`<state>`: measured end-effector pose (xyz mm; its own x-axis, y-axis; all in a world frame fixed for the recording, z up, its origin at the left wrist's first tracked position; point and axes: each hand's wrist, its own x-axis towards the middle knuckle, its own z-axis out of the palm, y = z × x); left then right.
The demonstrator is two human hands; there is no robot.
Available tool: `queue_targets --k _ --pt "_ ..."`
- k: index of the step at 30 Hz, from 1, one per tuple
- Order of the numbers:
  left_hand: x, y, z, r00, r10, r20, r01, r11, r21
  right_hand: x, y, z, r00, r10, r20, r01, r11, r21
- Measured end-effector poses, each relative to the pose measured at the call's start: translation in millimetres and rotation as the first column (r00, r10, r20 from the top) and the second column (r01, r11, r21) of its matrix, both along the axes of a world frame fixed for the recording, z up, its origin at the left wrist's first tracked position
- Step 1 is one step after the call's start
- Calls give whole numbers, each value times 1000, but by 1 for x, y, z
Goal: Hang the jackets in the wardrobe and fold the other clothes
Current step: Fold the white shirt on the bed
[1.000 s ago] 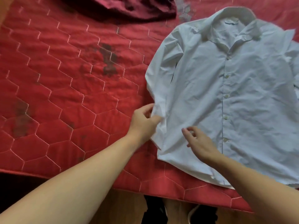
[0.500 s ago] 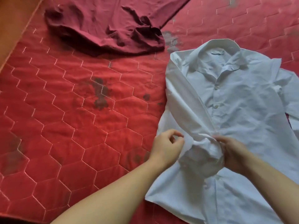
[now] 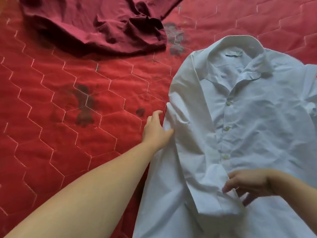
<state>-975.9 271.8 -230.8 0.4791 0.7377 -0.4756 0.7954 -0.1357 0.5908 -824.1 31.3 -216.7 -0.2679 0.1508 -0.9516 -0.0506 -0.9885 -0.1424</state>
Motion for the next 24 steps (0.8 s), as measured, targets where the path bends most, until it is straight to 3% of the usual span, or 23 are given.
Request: queue_targets --k 2,4,5,7,8,10,12,17,20,22,24 --pt "15 9 -5 997 37 71 -37 999 2 10 28 3 991 61 122 -67 996 50" --pt "27 22 -11 989 46 141 -42 999 -30 23 64 6 942 -22 334 -33 987 158" --pt "31 29 -14 984 59 166 -52 998 -47 29 82 6 880 -48 473 -67 972 224" --pt "37 41 -18 974 95 206 -77 993 -94 39 120 4 652 -123 748 -194 927 322" --pt "39 46 -19 969 99 226 -75 991 -113 45 138 3 547 -221 808 -201 902 383" --pt "41 54 -22 965 36 259 -12 995 -96 54 174 3 470 -412 780 -127 844 522" --pt "40 62 -23 961 -18 275 31 999 -44 58 205 5 492 -456 741 -60 832 552" --pt "14 90 -28 950 106 294 -131 989 67 62 255 0 648 -546 531 152 776 612" --pt "-6 103 -33 946 121 301 -161 981 112 69 272 -7 627 -643 440 282 713 642" --pt "-14 110 -37 938 178 296 -203 978 56 70 278 -12 651 -625 432 324 743 586" --pt "-17 115 -41 916 282 286 -265 959 -96 69 280 -15 714 -527 462 286 821 494"
